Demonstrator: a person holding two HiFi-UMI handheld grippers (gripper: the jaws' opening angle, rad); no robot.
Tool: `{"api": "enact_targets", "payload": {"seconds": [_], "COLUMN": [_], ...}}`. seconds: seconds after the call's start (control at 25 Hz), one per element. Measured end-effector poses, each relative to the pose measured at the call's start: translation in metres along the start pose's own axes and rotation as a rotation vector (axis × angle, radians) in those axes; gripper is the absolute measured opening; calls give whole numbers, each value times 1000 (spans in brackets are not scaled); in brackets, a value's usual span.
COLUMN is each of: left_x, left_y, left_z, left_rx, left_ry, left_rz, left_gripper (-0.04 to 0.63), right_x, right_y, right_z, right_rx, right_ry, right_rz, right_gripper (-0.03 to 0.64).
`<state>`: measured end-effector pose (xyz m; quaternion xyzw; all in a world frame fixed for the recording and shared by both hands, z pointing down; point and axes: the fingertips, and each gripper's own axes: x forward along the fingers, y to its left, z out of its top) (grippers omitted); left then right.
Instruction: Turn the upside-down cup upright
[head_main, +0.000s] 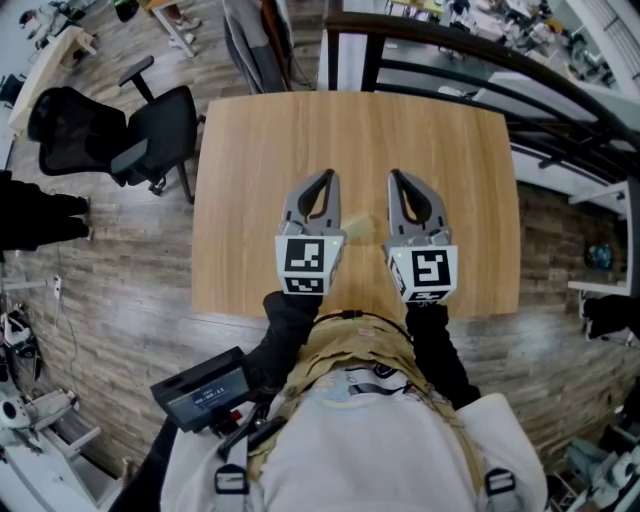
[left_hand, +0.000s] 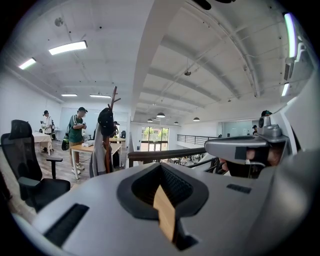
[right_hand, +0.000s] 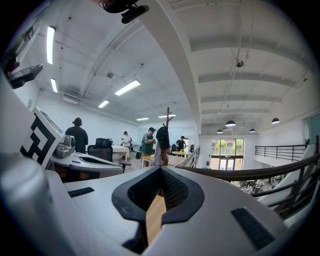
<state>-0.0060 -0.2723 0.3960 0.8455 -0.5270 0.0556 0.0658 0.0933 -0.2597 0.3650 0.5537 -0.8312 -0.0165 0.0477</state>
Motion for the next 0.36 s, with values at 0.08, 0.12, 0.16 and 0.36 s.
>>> {"api": "enact_targets", "payload": {"seconds": [0.08,0.12,0.16,0.36], "left_x": [-1,-1,-2,-4], "left_y": [0,0,0,-2], "left_z": [0,0,0,-2], "left_rx": [-1,-1,0,2], "left_ry": [0,1,1,3], "left_rz": [2,3,4,4], "left_gripper": [-3,-3,-3,-2], "right_x": [-1,-1,-2,-4], "right_y": [0,1,1,1], "right_z": [0,0,-1,-2], "right_rx": [3,1,-2,-5], "right_ry": [3,3,3,2], "right_rz": [0,3,6,6], "right_gripper": [20,20,20,20]}}
